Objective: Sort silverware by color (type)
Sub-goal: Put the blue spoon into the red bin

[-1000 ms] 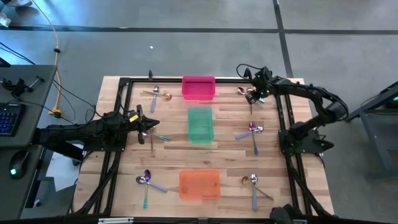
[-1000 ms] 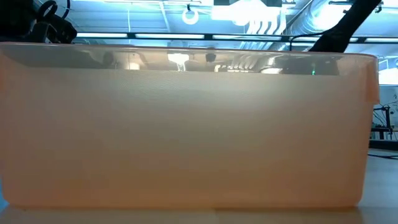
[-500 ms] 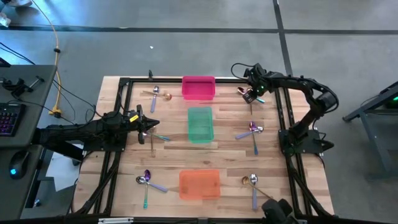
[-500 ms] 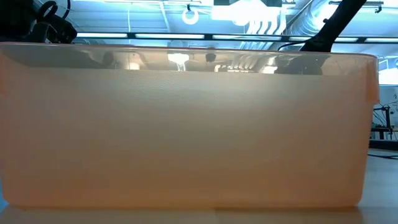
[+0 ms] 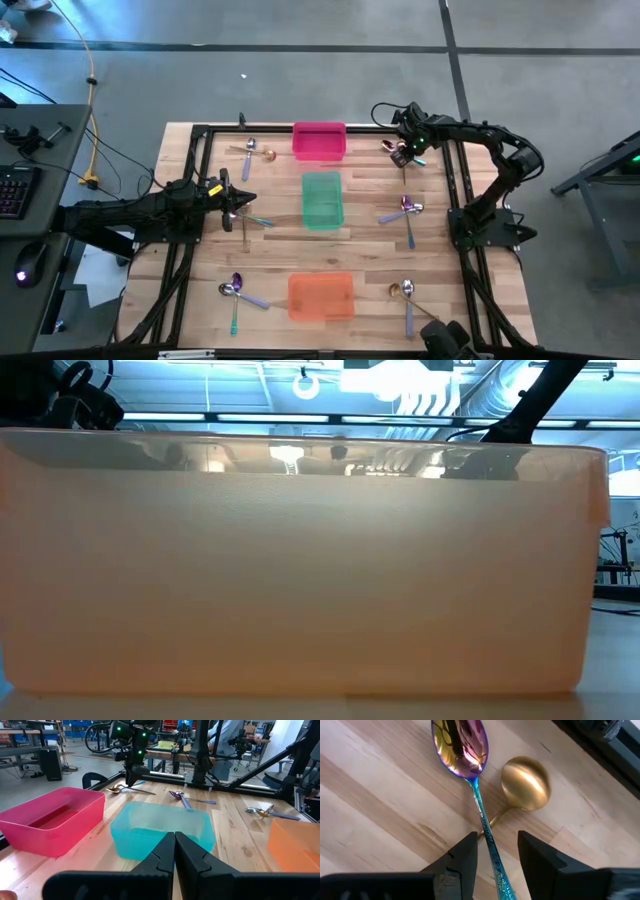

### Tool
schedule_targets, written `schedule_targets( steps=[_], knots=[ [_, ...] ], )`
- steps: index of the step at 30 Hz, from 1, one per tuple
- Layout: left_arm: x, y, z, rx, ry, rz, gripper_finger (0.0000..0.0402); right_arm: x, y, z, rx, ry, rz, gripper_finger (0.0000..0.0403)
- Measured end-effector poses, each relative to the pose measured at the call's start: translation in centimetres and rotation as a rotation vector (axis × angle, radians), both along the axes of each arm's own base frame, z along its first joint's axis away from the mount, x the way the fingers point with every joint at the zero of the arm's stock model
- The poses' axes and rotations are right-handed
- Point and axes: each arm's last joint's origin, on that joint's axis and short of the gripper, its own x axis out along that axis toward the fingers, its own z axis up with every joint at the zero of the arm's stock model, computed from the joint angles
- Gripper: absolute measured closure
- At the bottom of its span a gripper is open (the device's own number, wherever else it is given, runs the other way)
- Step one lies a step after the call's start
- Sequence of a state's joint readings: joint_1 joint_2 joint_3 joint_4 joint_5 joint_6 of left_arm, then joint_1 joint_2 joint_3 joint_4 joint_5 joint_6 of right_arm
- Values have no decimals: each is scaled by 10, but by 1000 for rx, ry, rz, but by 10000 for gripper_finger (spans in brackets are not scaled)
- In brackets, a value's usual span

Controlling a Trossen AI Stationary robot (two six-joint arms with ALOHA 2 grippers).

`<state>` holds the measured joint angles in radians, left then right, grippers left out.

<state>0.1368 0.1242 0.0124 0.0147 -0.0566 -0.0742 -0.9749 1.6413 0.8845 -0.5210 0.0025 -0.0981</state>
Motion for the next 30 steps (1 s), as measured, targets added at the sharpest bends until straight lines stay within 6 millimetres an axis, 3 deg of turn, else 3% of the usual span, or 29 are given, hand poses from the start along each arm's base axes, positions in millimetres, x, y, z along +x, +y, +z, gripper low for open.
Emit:
schedule_targets(
  steps=[4,15,30],
  knots=[
    [0,0,0,0,0,0,401,-1,1,0,15,0,-8,287],
    [0,0,0,18,3,-3,401,-3,5,-2,58,28,-8,362],
    [0,0,0,25,4,-4,401,-2,9,-2,71,51,-1,330]
  ],
)
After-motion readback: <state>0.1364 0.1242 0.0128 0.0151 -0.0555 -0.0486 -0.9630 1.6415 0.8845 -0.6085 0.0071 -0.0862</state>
